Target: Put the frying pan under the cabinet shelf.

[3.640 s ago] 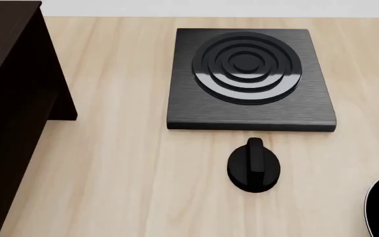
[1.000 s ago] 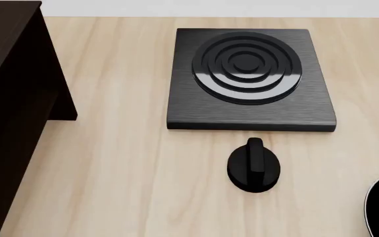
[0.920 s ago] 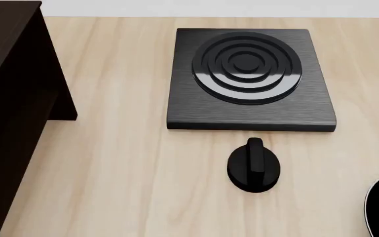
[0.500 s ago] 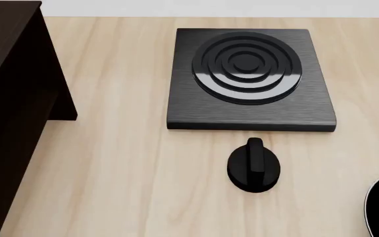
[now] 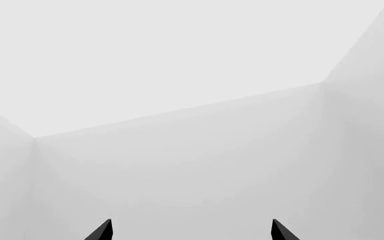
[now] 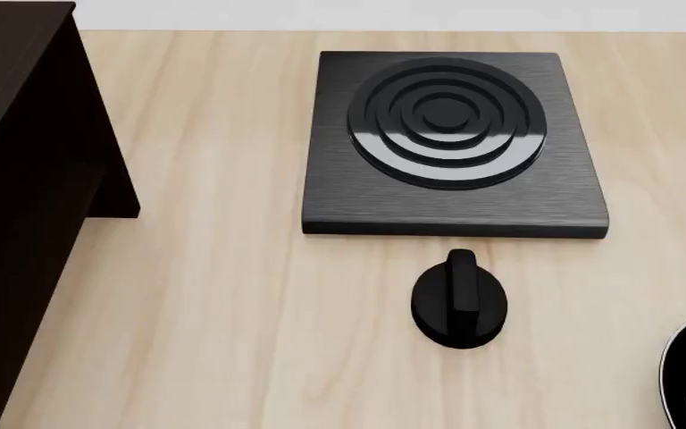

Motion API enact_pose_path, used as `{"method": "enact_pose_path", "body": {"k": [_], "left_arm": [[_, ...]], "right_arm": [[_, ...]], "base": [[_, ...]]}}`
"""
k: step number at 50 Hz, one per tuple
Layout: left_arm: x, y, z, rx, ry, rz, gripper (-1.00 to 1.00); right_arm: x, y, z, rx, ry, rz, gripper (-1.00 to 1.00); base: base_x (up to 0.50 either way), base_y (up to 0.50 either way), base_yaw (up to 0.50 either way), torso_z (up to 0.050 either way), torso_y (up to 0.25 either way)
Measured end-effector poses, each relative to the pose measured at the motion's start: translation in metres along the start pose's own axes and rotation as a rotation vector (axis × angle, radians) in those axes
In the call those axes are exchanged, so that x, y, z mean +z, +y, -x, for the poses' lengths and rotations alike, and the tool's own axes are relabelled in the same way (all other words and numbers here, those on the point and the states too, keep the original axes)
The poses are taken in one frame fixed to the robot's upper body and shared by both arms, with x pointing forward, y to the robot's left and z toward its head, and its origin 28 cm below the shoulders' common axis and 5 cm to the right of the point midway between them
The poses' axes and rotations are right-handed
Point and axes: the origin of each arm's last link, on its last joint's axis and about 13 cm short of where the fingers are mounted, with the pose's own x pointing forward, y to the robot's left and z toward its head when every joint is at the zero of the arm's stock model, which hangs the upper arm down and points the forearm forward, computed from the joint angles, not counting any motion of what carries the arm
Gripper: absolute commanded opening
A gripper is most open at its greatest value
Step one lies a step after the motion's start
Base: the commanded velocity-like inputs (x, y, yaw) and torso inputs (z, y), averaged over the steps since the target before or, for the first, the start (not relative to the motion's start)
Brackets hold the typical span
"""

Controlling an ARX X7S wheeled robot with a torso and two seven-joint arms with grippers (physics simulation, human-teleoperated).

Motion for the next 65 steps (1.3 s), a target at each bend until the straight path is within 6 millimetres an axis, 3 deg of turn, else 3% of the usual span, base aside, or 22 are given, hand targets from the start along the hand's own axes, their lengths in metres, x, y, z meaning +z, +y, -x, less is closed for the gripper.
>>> {"method": "enact_pose_path", "body": {"k": [27,28,49,55,65], "left_arm": [[-0.001,0.000,0.000,-0.002,0.001,0.000,1.00],[-0.001,0.000,0.000,-0.002,0.001,0.000,1.00],[-0.001,0.000,0.001,-0.003,0.004,-0.002,1.00],[-0.001,0.000,0.001,-0.004,0.005,-0.002,1.00],[-0.001,0.000,0.002,-0.004,0.006,-0.002,1.00]], "right_arm": [[-0.017,0.001,-0.016,-0.017,0.051,-0.005,1.00],[-0.018,0.001,-0.016,-0.016,0.051,-0.005,-1.00],[-0.020,0.004,-0.017,-0.042,-0.060,-0.009,-1.00],[-0.005,0.004,-0.013,-0.057,-0.141,0.004,-1.00],[0.037,0.001,-0.004,-0.077,-0.280,0.043,-1.00]], "base": [[0.00,0.00,0.00,0.000,0.000],[0.00,0.00,0.00,0.000,0.000],[0.00,0.00,0.00,0.000,0.000],[0.00,0.00,0.00,0.000,0.000],[0.00,0.00,0.00,0.000,0.002]]}}
